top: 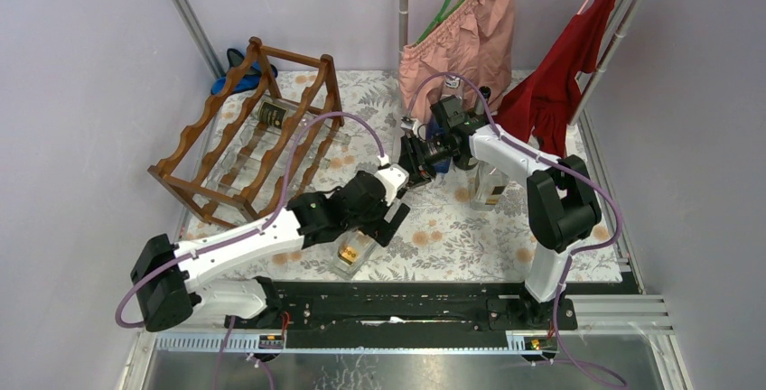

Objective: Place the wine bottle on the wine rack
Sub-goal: Pick up the wine bottle from the center of the board.

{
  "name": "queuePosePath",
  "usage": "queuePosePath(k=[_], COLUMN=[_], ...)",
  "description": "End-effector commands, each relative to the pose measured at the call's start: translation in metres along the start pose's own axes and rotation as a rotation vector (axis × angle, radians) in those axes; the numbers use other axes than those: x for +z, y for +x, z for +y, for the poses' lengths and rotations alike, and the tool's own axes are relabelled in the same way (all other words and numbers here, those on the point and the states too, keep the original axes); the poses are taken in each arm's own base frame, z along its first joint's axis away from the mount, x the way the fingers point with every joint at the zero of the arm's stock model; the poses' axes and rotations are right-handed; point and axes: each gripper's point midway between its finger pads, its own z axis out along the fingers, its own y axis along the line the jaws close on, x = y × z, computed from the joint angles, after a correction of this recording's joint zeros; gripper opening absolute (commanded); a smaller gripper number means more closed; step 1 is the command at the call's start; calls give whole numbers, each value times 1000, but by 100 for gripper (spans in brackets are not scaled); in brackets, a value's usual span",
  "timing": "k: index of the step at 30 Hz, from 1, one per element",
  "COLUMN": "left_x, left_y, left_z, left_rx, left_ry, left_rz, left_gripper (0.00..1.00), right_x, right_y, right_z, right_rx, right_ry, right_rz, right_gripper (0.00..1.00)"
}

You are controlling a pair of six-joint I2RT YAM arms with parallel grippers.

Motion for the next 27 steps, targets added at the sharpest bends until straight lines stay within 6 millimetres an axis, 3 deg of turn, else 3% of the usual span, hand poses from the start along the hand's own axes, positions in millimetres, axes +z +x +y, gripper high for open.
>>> queuePosePath(k=[1, 7, 9, 12, 17, 21, 23, 27], left_x=[8, 17, 20, 21, 13, 3, -1, -6], left_y=[9, 10, 6, 3, 0, -2, -2, -1], left_z=[23, 28, 21, 13, 7, 8, 7, 2], left_rx=[0, 9, 17, 23, 62, 119, 160, 250], left_ry=[-164, -195, -164, -117, -63, -42, -21, 35], left_rz=[5, -7, -12, -16, -39, -65, -75, -87], left_gripper=[99, 90, 78, 36, 13, 3, 1, 0], right_x=[-15, -15, -16, -19, -23, -26, -26, -25], right_y=[10, 11, 12, 13, 20, 23, 25, 34], right_z=[40, 41, 43, 48, 51, 58, 65, 74], right_rx=[94, 90, 80, 52, 29, -16, -59, -147], right_ry=[-148, -151, -150, -146, -142, -142, -146, -130], right_rz=[70, 68, 65, 54, 45, 36, 41, 63], right_gripper=[0, 0, 0, 0, 1, 4, 10, 39])
